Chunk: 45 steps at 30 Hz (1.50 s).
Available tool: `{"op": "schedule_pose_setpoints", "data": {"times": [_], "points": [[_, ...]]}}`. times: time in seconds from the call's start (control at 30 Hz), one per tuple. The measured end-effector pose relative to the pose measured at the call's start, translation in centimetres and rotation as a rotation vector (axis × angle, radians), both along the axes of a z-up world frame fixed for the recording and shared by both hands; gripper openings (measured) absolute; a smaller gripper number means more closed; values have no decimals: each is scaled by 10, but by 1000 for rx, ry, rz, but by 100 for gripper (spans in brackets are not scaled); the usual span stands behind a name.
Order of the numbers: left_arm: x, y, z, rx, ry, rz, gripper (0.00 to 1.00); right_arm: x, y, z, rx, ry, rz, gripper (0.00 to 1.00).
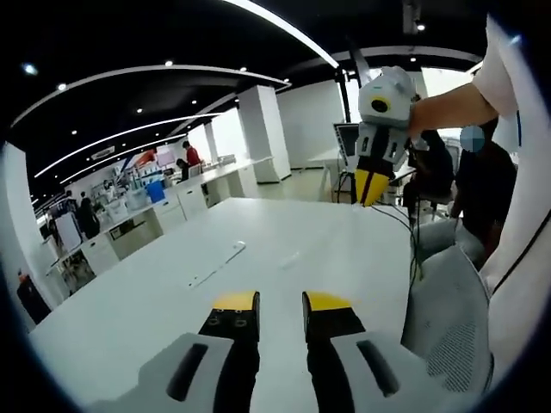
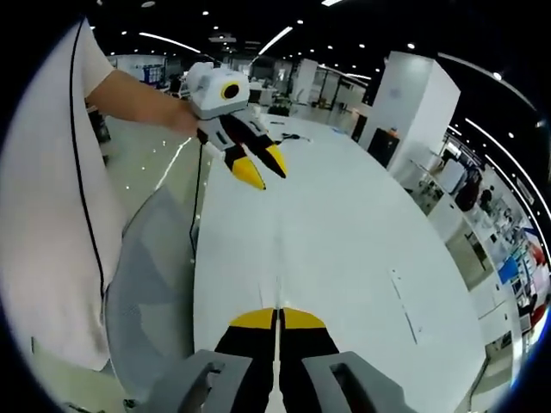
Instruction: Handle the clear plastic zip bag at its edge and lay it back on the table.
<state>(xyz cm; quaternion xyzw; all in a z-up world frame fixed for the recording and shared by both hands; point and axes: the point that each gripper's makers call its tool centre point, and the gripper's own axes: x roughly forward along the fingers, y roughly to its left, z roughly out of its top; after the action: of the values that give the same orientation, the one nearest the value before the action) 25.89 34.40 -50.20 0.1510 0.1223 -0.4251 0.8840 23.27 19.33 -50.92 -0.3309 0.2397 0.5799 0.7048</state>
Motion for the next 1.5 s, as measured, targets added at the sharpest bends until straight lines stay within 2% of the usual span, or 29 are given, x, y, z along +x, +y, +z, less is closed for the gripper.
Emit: {"op": "schedule_pose_setpoints", "data": {"times": [0.17, 0.37, 0.57, 0.9, 1.17, 1.5], "points": [[-4, -3, 11, -7, -18, -30, 10, -6, -3, 11, 14, -4, 14, 0], [-11, -12, 32, -25, -49, -82, 8, -13, -6, 24, 29, -6, 33, 0], [-18, -17, 45, -50, -71, -132, 6, -22, -8, 31, 36, -1, 47, 0], [-32, -21, 53, -52, -88, -191, 0, -31, -8, 38, 43, 26, 62, 0], [-41, -24, 60, -76, -99, -217, 0, -34, -9, 37, 40, 51, 63, 0], [-46, -27, 61, -69, -97, -264, 0, -38, -11, 35, 39, 76, 78, 0]]}}
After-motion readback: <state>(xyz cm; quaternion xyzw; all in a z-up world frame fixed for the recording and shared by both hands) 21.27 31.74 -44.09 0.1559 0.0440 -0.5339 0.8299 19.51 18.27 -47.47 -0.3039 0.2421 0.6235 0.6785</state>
